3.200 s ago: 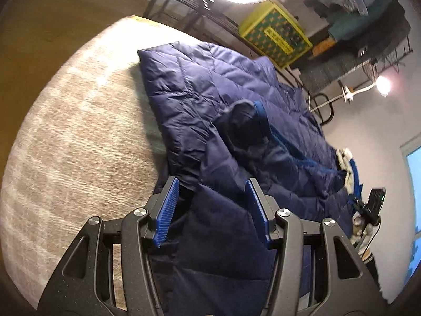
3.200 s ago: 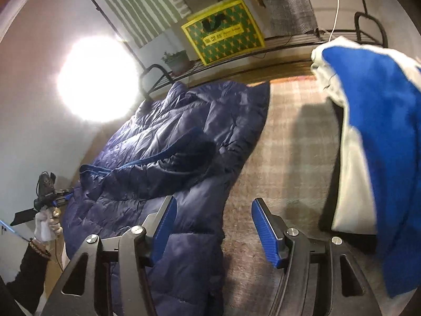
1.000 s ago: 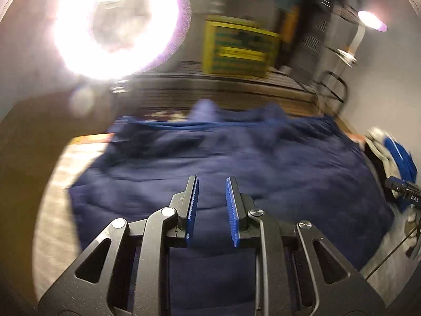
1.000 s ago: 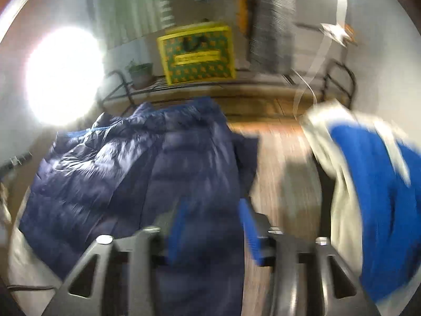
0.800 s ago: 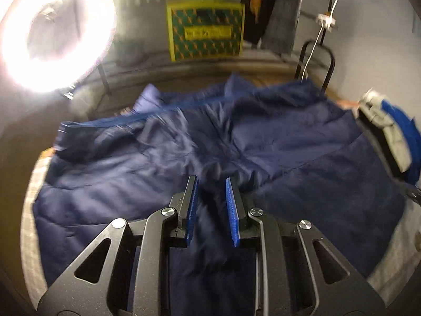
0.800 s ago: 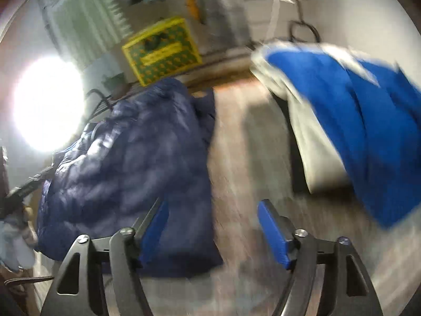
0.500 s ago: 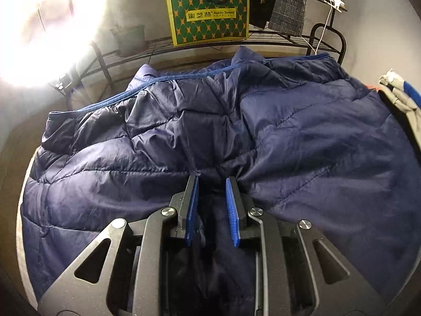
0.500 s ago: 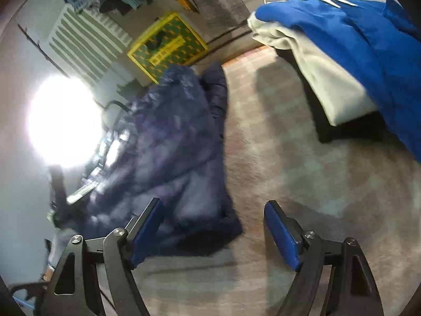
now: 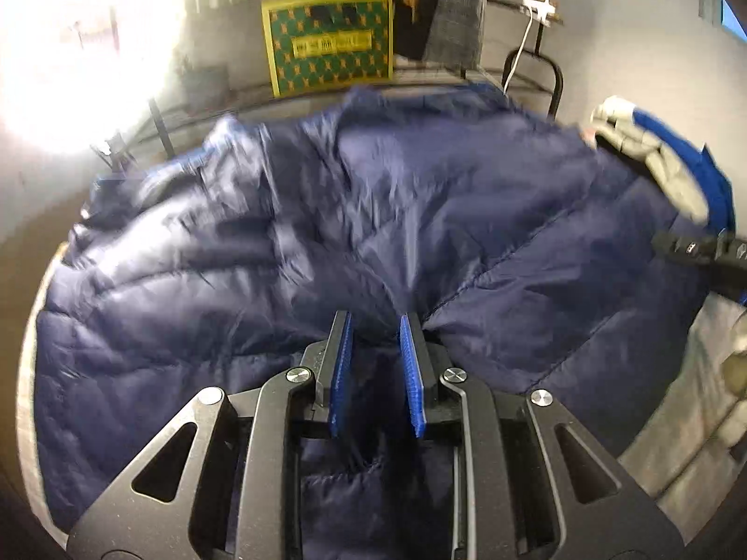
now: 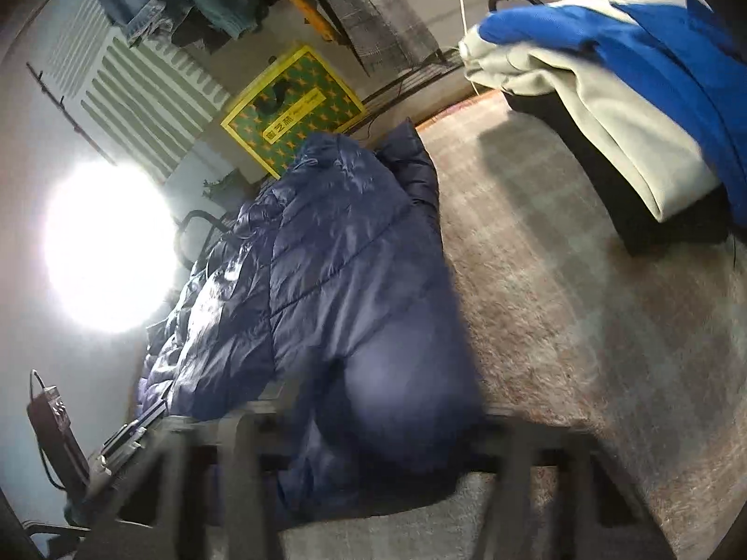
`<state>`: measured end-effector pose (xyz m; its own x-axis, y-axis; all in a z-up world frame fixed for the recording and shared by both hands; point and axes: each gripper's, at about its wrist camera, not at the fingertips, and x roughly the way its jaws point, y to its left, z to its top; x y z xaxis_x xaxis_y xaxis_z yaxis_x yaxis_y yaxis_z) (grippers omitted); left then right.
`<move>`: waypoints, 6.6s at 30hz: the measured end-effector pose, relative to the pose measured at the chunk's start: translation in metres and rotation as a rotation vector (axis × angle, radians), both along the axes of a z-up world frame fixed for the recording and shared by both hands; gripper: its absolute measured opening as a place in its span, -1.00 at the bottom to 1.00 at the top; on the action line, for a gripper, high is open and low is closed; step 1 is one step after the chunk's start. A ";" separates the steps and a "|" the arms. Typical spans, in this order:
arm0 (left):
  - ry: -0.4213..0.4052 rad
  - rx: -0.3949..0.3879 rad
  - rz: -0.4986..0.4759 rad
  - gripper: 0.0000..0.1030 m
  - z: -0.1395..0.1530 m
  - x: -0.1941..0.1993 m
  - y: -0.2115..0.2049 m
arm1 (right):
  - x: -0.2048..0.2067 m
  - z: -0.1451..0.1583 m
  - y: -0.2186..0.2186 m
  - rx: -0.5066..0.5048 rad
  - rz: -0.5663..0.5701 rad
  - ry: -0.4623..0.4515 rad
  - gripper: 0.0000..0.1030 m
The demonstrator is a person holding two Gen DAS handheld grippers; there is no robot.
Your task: Fold large clothes
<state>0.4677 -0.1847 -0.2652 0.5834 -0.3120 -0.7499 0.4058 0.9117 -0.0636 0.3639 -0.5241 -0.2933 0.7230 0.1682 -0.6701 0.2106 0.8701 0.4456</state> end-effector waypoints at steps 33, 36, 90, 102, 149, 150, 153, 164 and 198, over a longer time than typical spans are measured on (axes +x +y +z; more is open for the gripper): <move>-0.237 -0.323 0.408 -0.61 0.079 -0.151 0.293 | -0.014 0.145 0.241 -0.633 0.394 -0.309 -0.77; -0.239 -0.352 0.454 -0.61 0.062 -0.172 0.318 | -0.008 0.138 0.277 -0.645 0.453 -0.308 -0.77; 0.093 -0.368 0.332 -0.47 -0.041 -0.052 0.298 | 0.035 -0.040 0.332 -0.604 0.878 -0.100 -0.15; 0.064 -0.668 0.381 0.47 -0.013 -0.049 0.368 | 0.050 -0.014 0.261 -0.262 0.848 -0.127 0.46; 0.284 -0.785 0.369 -0.43 -0.061 0.121 0.361 | 0.210 -0.074 0.252 0.228 0.660 0.072 0.04; 0.273 -0.780 0.371 -0.51 -0.057 0.118 0.361 | 0.209 -0.073 0.251 0.227 0.659 0.075 -0.10; 0.241 -0.760 0.374 -0.64 -0.044 0.112 0.356 | 0.204 -0.064 0.249 0.184 0.669 0.070 -0.36; 0.223 -0.750 0.316 -0.78 -0.002 0.052 0.308 | 0.157 -0.011 0.243 0.004 0.698 0.105 -0.56; 0.372 -0.555 -0.110 -0.81 0.119 -0.157 -0.034 | -0.154 0.137 -0.034 -0.285 0.482 0.054 -0.61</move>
